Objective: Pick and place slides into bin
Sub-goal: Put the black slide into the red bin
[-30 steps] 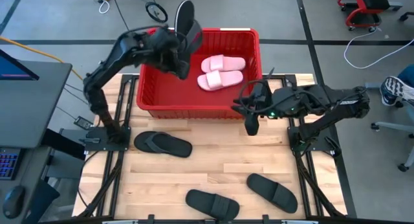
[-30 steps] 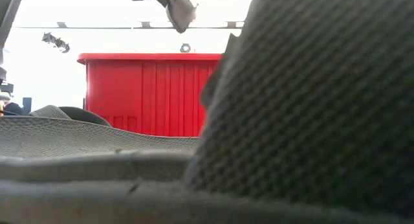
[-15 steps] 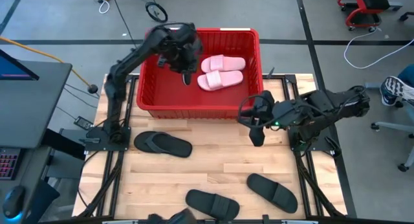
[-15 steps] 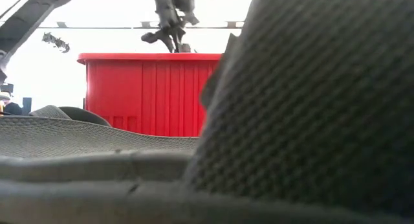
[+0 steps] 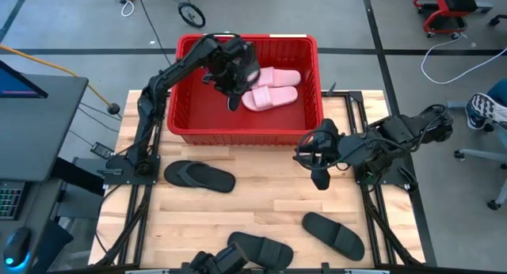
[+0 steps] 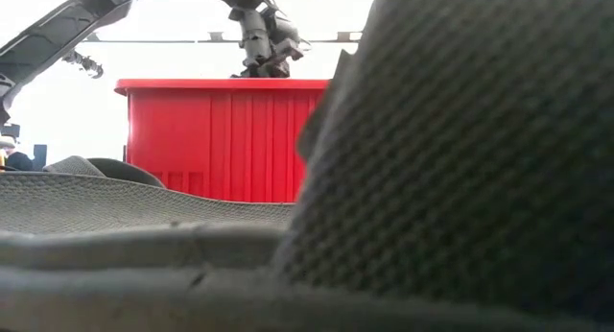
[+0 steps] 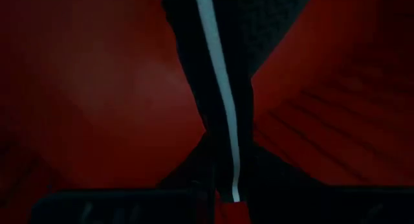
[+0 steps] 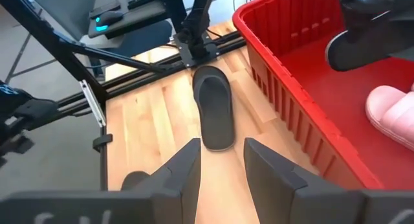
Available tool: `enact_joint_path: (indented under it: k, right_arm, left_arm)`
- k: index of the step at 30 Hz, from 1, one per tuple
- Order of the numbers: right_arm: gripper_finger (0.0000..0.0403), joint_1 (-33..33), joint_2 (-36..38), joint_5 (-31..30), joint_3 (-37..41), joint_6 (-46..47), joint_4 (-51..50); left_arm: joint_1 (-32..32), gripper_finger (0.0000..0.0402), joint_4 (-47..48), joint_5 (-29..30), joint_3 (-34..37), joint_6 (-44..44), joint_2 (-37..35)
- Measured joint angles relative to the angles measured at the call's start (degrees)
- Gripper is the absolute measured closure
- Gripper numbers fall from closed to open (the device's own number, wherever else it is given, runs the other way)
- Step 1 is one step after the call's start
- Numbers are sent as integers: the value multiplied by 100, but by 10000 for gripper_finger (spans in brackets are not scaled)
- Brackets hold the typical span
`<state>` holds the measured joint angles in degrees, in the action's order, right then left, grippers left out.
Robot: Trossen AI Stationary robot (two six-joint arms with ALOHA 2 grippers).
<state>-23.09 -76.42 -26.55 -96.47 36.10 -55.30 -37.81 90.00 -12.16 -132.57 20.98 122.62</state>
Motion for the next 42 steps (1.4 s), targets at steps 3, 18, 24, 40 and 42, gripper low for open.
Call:
enact_joint_path:
  k: [3,18,24,40,42]
  right_arm:
    - [279,6,0,0,0,-2,-135]
    - [279,9,0,-423,0,142,-235]
    - [279,9,0,-615,0,138,-235]
    - [279,29,0,-2084,2,1553,-228]
    - [279,112,-7,-2607,2,1748,-225]
  left_arm:
    - [7,350,2,-468,0,-797,-37]
    - [10,350,4,-612,-26,-1712,-624]
    - [362,350,4,-744,-26,-2501,-1122]
    - [1401,350,-65,909,-17,-2432,-1144]
    - [1393,350,2,914,-17,-2432,-1164]
